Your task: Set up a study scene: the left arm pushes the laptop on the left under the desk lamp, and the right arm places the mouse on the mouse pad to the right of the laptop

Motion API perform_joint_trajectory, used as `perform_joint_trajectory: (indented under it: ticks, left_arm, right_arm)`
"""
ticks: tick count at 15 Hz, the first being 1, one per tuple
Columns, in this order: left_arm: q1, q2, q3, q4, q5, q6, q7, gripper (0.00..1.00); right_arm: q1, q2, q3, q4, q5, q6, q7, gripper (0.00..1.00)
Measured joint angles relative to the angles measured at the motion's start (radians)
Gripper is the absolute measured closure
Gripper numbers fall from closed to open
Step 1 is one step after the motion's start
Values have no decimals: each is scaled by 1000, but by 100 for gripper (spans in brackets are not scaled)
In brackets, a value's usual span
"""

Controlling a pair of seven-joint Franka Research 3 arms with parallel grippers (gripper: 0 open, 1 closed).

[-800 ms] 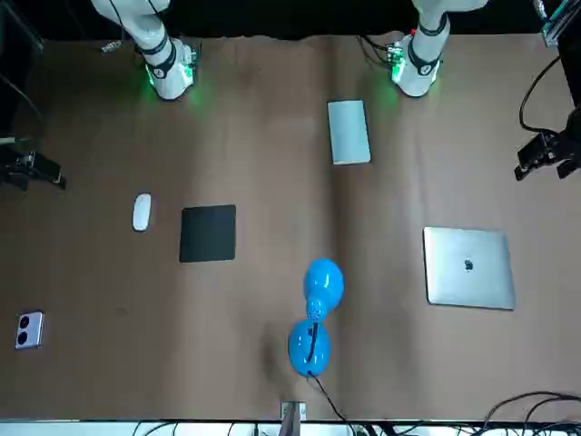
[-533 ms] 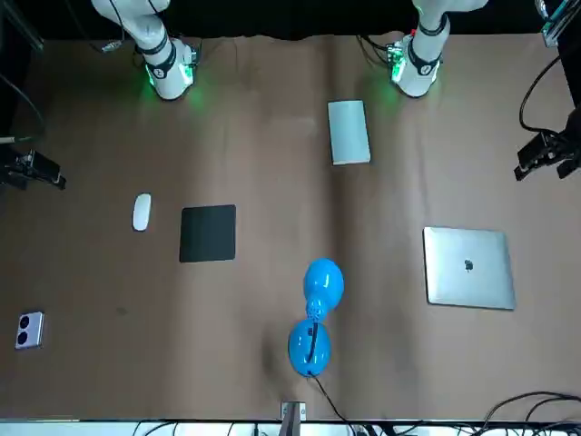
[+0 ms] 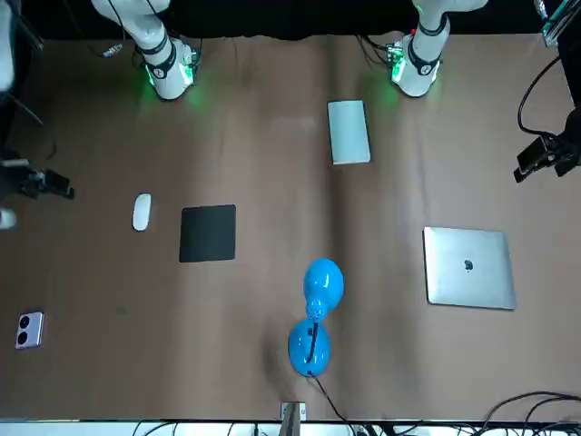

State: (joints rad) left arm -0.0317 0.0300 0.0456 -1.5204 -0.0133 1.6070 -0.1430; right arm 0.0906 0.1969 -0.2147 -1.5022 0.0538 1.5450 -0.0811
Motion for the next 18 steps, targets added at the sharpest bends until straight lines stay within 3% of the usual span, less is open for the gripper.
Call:
perform_joint_trajectory:
  ticks: [7, 11, 14, 15, 18]
  left_arm:
    - [118, 64, 4, -82, 21, 72, -185, 0]
    - [178, 190, 3, -92, 65, 171, -306, 0]
    - [285, 277, 3, -92, 39, 283, -313, 0]
    - [334, 332, 2, -92, 25, 359, -313, 0]
    - [356, 398, 2, -100, 16, 443, -397, 0]
  right_arm:
    - [-46, 99, -4, -10, 1, 37, 0, 0]
    - [-42, 103, 0, -102, 1, 114, 0, 0]
    - [-37, 104, 2, -180, 1, 174, 0, 0]
    - [-34, 104, 4, -238, 1, 219, 0, 0]
    - [-32, 104, 6, -309, 2, 273, 0, 0]
